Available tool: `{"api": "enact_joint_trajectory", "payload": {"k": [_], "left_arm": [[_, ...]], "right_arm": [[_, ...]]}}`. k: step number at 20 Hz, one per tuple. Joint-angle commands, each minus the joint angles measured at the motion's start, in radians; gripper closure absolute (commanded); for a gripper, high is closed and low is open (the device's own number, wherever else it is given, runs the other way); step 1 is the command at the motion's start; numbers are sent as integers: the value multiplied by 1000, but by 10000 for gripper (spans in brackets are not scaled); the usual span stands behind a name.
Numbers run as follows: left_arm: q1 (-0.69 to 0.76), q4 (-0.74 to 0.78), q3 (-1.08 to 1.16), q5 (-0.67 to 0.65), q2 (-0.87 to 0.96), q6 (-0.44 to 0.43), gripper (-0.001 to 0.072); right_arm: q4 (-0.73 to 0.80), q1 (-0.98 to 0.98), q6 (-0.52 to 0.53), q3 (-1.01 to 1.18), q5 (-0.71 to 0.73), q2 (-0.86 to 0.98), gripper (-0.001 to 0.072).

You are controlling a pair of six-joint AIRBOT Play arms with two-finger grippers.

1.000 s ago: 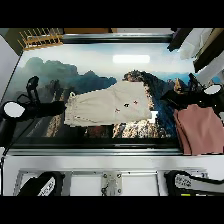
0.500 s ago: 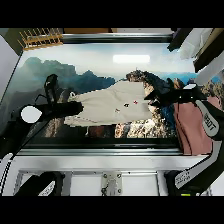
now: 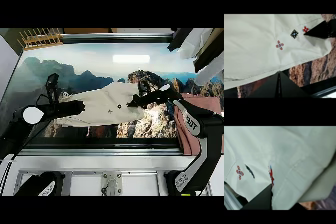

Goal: Fold the clothes and pants, and hang the long-sleeved shirts on hangers.

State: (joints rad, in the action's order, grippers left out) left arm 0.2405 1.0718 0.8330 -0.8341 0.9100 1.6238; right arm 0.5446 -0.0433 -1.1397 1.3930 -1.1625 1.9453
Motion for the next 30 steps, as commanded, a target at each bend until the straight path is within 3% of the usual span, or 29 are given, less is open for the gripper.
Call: {"api": "enact_joint_trajectory", "payload": {"k": [1,4,10,15,18,24,30], "left_arm": [[1,0,1,-3,-1,1,699],[1,0,1,-3,-1,1,699],[1,1,0,-2,-1,1,699],[1,1,0,0,0,0,698],[1,1,0,-2,0,0,699],[1,2,0,-7,-1,0,699],[1,2,-1,-31,-1,0,699]], "right_arm": [[-14,-11,41,14,14,-26,712],[82,84,-51,51,52,-151,712],[336,481,-309,62,145,-535,712],[621,715,-461,61,80,-778,713],[814,759,-574,40,5,-873,712],[920,769,-683,-146,-137,-1052,712],[1127,769,-693,-481,-172,-1225,712]]}}
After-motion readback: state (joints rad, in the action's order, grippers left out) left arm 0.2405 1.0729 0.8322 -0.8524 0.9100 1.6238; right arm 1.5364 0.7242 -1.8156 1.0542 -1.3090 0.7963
